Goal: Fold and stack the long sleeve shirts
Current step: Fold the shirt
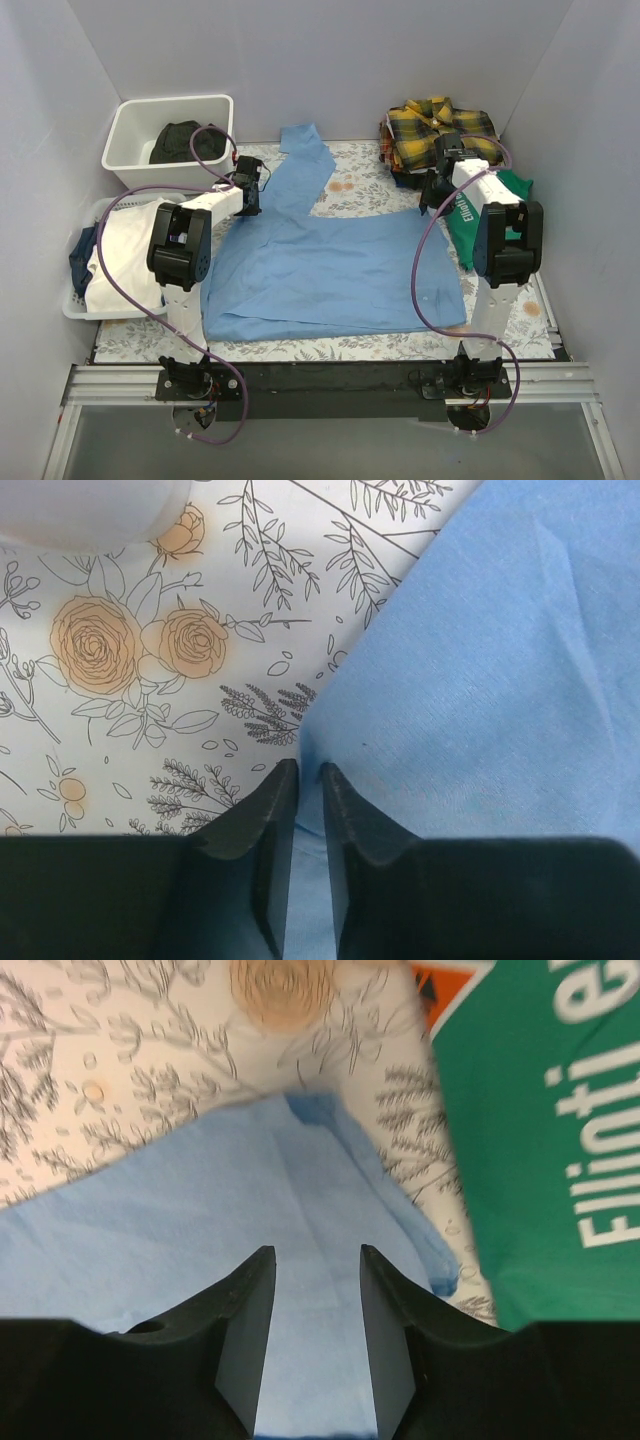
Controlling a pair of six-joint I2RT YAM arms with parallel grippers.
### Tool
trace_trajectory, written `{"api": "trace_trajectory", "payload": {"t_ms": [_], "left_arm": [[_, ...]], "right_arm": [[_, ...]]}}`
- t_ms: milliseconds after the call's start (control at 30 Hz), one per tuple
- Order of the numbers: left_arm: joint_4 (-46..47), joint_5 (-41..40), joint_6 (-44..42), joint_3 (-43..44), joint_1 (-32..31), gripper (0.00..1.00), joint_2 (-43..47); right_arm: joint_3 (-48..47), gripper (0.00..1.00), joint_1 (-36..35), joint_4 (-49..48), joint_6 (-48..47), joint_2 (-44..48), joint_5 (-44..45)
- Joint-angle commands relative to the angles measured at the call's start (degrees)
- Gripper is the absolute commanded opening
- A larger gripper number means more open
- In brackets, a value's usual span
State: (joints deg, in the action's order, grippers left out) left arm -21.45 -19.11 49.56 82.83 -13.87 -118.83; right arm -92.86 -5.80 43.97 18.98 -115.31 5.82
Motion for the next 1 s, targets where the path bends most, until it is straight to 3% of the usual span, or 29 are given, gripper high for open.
{"api": "trace_trajectory", "payload": {"t_ms": [0,233,467,600,633,667,700,967], "left_arm": [[-3.0,-1.1,-0.3,1.2,0.3,0.13,-0.4],[-3.2,-0.8,-0.5,0.9,0.2,0.00,-0.4],[-3.3,-0.7,-0.5,0.8,0.3,0.00,-0.1],[-3.5,-0.7,-0.3,1.3,0.3,0.00,0.2],[-3.9,-0.7,-0.3,1.5,0.3,0.00,0.2],[-4.0,-0.7,-0.1,1.6,0.3,0.00,0.3],[-4.3,-0.8,0.0,2.1,0.3,0.00,0.6],[-5.0,-1.8,0.7,3.0,0.4,0.00,5.2]], "right_arm": [[-6.3,0.49,0.5,-0.3,-1.9,-3.6,3.3],[-13.2,0.53,0.5,-0.3,-2.6,-11.9,1.2],[-14.7,0.53,0.5,-0.5,-2.5,-14.9,-1.5],[-15.2,0.41,0.5,-0.5,-1.8,-15.8,-1.1],[-15.3,0.26,0.4,-0.5,-1.6,-15.5,-0.5],[-15.5,0.18,0.5,-0.5,-1.5,-15.2,0.3],[-15.5,0.02,0.4,-0.5,-1.1,-14.8,1.1],[-14.1,0.01,1.3,-0.6,-0.8,-7.3,3.9]]}}
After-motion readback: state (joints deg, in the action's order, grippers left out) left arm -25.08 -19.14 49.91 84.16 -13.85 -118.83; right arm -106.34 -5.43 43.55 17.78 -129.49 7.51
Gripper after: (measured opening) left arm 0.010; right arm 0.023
